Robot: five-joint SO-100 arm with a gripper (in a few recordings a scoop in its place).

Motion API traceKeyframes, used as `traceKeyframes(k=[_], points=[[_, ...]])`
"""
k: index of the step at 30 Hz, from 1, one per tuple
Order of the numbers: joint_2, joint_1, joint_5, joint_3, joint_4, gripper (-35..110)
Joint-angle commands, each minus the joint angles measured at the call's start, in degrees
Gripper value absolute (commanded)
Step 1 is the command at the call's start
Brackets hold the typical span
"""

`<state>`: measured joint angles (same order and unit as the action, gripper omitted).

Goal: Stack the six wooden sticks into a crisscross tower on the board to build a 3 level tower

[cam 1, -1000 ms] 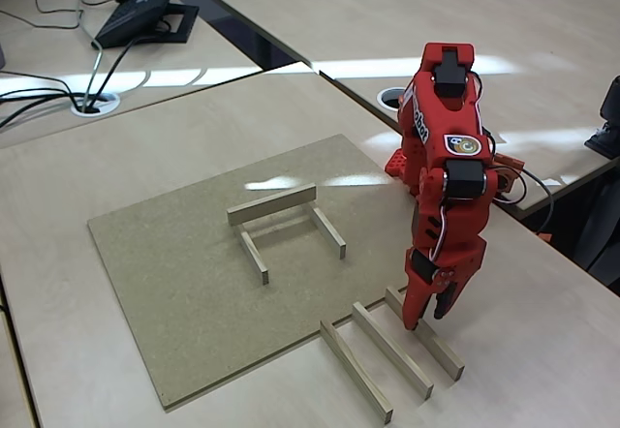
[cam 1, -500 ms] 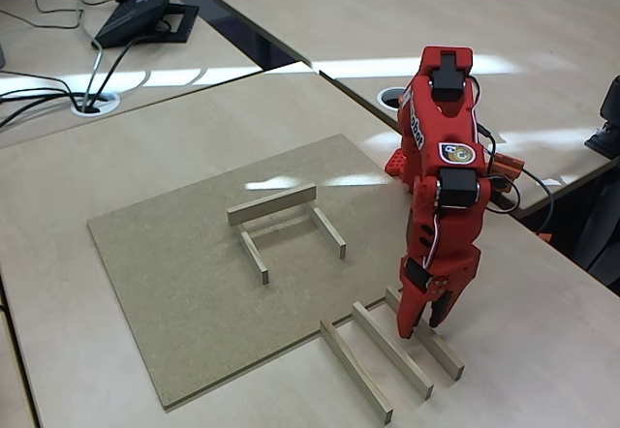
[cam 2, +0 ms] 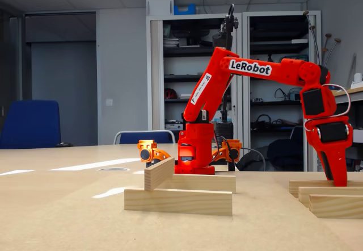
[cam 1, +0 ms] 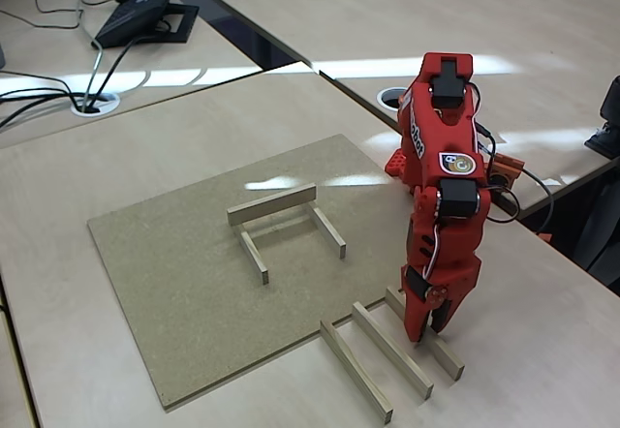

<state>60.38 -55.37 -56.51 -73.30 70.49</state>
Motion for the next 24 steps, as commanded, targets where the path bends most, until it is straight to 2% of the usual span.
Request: traceKeyframes(k=[1,8,14,19,24], points=[[0.44,0.44,-1.41,3.87,2.29,6],[-1.58,1.32,-3.08,10.28,8.26,3],[-2.02,2.02,-10.28,17.67,16.79,0],[0.44,1.49,-22.5,18.46,21.01,0],[7.65,1.76,-39.02,15.29,25.4,0]])
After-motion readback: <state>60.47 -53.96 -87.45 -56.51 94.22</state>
